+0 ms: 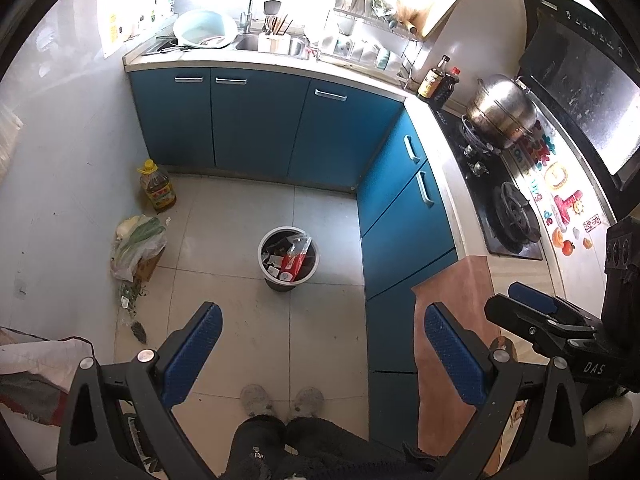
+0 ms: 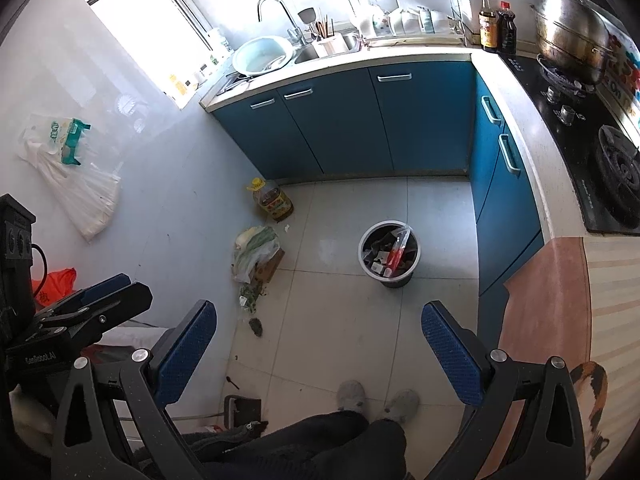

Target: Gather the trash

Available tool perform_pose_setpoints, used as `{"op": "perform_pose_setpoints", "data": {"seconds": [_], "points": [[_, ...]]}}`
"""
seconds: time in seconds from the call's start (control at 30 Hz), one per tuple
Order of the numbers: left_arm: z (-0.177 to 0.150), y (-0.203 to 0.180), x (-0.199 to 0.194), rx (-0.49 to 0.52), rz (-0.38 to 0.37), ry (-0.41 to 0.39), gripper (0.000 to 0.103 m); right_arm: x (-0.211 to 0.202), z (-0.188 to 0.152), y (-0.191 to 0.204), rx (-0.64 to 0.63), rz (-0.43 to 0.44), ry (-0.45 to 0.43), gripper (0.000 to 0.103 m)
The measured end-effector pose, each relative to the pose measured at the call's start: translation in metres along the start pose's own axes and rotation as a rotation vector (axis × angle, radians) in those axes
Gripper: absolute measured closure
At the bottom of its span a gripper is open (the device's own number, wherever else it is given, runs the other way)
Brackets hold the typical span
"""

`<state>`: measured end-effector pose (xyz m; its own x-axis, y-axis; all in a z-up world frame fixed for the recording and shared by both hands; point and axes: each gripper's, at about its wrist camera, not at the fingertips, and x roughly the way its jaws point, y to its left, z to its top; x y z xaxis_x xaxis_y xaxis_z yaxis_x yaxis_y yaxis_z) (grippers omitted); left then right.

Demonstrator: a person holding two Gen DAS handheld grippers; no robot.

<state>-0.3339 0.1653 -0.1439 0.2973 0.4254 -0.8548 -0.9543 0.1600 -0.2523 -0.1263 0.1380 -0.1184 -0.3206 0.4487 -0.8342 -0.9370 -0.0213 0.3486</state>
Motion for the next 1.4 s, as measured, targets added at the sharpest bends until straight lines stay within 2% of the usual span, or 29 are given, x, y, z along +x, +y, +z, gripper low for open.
{"op": "perform_pose_setpoints", "data": {"seconds": [1.4], "points": [[-0.005,-0.001,0.002,0.029,-0.036,0.035,0.000,-0.001,-0.013,0.004,0.011,0.020,0.012,0.000]]}}
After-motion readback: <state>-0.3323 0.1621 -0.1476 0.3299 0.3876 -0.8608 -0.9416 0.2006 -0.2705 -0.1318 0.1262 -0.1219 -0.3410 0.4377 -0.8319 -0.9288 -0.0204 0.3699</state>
